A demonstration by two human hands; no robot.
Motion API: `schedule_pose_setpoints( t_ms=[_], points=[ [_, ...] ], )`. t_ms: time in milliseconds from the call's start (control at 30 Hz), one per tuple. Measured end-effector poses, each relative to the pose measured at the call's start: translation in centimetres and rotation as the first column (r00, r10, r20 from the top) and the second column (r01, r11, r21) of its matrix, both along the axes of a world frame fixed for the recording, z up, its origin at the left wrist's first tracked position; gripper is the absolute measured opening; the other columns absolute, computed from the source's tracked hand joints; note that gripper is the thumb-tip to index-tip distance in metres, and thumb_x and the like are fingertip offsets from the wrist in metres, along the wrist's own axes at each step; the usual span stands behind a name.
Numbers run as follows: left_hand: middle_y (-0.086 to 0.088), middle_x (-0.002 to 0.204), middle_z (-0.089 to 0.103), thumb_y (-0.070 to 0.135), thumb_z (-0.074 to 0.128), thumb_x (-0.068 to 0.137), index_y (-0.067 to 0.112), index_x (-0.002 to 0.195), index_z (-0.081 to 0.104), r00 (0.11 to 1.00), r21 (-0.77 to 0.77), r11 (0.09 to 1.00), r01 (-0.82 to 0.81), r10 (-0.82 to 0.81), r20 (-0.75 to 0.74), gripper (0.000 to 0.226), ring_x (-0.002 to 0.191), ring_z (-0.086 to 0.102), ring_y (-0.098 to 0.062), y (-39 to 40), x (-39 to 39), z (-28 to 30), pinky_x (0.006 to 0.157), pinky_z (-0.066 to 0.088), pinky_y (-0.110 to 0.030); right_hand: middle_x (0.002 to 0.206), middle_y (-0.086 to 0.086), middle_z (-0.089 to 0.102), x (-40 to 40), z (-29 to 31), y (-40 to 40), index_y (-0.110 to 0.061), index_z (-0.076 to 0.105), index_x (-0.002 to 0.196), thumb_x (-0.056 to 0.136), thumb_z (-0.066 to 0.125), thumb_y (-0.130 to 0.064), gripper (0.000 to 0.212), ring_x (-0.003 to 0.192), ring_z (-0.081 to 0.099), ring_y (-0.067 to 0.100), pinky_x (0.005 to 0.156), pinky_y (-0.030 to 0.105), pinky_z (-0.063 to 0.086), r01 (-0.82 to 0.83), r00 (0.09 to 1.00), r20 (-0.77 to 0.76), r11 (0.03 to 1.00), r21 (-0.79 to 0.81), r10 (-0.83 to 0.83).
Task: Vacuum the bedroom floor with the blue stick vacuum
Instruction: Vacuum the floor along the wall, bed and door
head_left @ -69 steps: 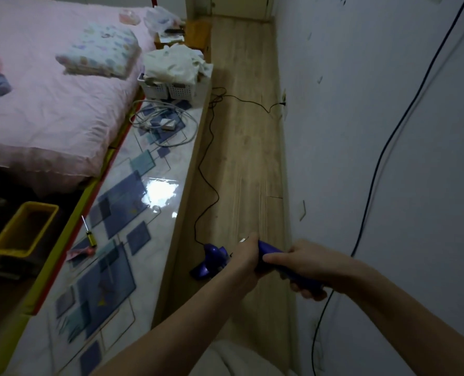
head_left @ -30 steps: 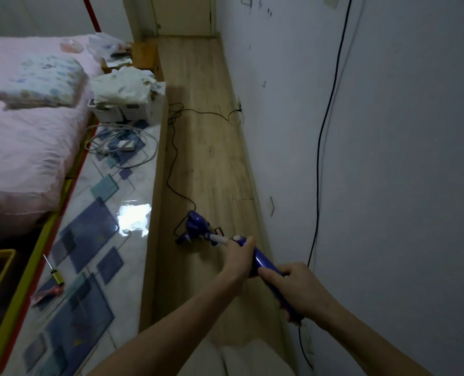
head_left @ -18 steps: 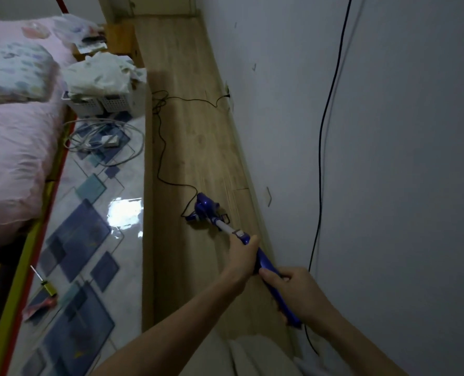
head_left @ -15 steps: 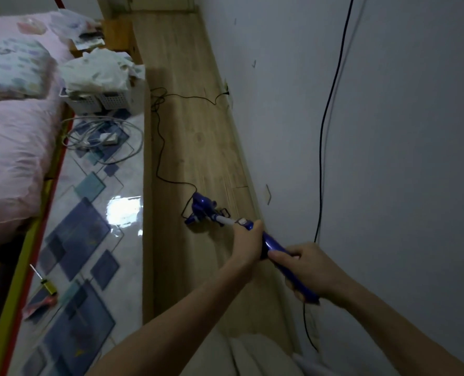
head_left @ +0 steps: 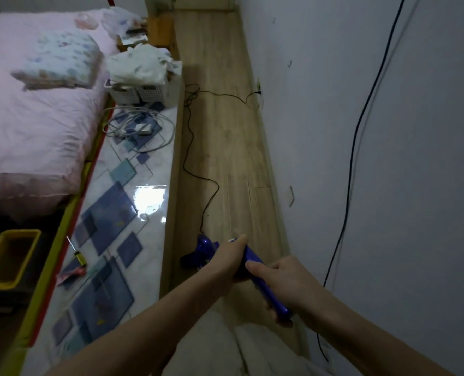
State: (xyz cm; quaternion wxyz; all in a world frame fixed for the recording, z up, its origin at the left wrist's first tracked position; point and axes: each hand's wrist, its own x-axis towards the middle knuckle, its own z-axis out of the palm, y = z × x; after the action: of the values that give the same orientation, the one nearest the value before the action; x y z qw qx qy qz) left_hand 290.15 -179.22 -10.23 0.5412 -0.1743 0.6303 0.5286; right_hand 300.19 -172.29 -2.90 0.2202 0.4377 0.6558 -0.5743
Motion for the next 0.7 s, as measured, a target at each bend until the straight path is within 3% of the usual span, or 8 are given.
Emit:
schedule_pose_setpoints(
  t_ms=[133,333,533,700],
  points=[
    [-0.009,0.079,0.052,0.020,0.053,0.093,0.008,0.085,0.050,0.999,-0.015,1.000,0.023,-0.022,0.040,0.014,0.072,0.051,-0.018,-1.9,0.9,-1.6,0.073,0.046,-0.030,0.066,0.009,0.058,0.9,-1.4,-2.1,0.001,0.057,0.099,0.096,0.055,-0.040,0.041,0.033,0.052,0.009,0.037,0.020,0.041,0.049,0.999,0.016,0.996,-0.079,-0.048],
    [-0.007,0.079,0.052,0.022,0.047,0.096,0.008,0.093,0.050,0.975,-0.003,0.981,0.194,-0.194,-0.107,0.014,0.065,0.049,-0.015,-3.1,-1.2,-2.3,0.064,0.044,-0.026,0.056,0.006,0.057,-0.1,-3.3,-5.3,-0.001,0.058,0.085,0.097,0.052,-0.039,0.039,0.035,0.054,0.012,0.036,0.022,0.041,0.184,0.978,-0.079,0.978,-0.098,-0.192],
    [-0.009,0.082,0.056,0.019,0.049,0.096,0.005,0.106,0.050,0.984,0.061,0.991,0.117,-0.107,-0.139,0.018,0.067,0.056,-0.016,-3.2,-6.0,-3.7,0.064,0.046,-0.028,0.061,0.001,0.057,-4.8,-6.7,-6.3,-0.011,0.057,0.097,0.099,0.047,-0.041,0.032,0.040,0.054,0.006,0.042,0.019,0.046,0.201,0.964,-0.168,0.979,-0.039,-0.205],
    [-0.010,0.083,0.058,0.022,0.053,0.095,0.008,0.100,0.053,0.984,0.009,0.998,0.059,-0.056,-0.168,0.015,0.072,0.056,-0.018,-3.1,-10.2,-5.1,0.076,0.047,-0.031,0.064,0.002,0.059,-8.9,-8.4,-6.1,-0.010,0.056,0.095,0.099,0.047,-0.043,0.035,0.042,0.055,0.008,0.044,0.018,0.049,0.150,0.972,-0.185,0.989,0.006,-0.146]
  ],
)
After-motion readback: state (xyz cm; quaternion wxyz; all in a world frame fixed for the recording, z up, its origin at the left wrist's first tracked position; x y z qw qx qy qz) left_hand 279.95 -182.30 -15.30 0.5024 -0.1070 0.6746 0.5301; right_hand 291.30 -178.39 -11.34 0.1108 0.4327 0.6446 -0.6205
